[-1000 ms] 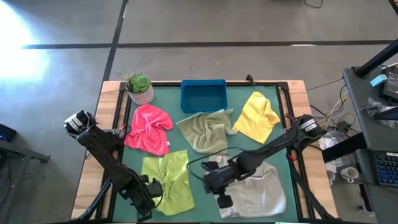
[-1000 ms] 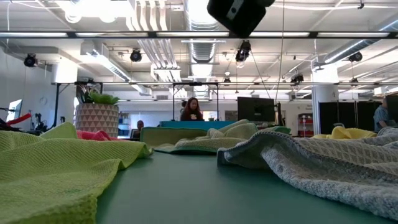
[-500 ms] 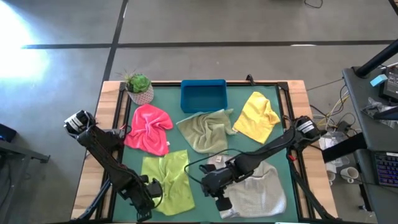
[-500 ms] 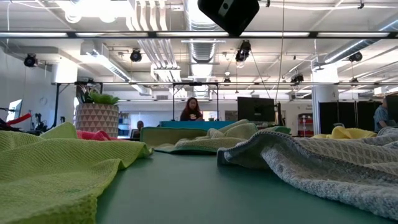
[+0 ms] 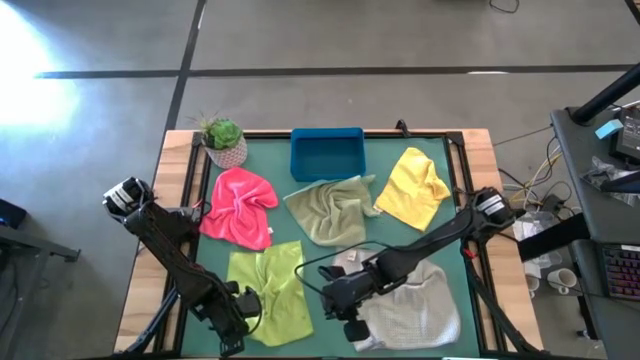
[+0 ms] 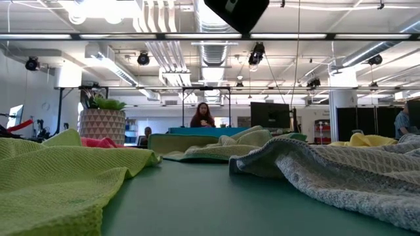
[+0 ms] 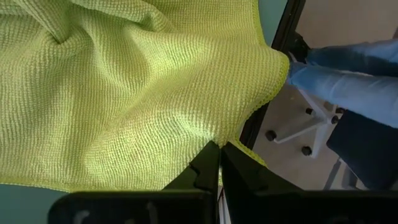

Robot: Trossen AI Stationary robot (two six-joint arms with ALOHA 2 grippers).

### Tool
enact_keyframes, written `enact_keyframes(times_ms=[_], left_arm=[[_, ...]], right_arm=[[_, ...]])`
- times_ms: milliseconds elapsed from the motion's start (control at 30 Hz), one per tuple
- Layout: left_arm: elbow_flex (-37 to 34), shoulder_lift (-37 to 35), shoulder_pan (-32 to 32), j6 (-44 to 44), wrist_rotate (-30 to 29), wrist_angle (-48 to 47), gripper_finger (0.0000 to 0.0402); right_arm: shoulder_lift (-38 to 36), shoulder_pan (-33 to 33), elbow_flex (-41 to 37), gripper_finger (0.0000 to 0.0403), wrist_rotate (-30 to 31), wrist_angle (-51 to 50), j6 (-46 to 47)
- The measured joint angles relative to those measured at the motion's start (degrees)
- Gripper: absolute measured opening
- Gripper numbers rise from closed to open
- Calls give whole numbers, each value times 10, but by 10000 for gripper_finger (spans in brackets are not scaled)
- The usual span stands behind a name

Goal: Fold microfiber towels
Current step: Fold the green microfiber towel

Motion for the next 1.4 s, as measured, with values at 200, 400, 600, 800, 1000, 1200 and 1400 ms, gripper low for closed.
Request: enact_keyframes(times_ms=[200, 400, 600, 800, 1000, 1200, 1400], left_arm=[[0, 0, 0, -1, -4, 0, 0], [0, 0, 0, 0, -4, 0, 0], [0, 0, 0, -3, -4, 1, 0], [3, 0, 0, -5, -4, 4, 0], [1, 0, 0, -15, -4, 3, 0], [1, 0, 0, -22, -4, 4, 0], [0, 0, 2, -35, -4, 0, 0]], right_arm=[[21, 0, 2, 86, 0, 19, -2], [46, 2, 2, 135, 11, 92, -56], [85, 2, 3, 148, 13, 188, -84], [122, 2, 2, 140, 20, 222, -94], [154, 2, 12, 138, 17, 228, -93], [194, 3, 34, 141, 15, 228, -91], [201, 4, 38, 140, 14, 208, -86]])
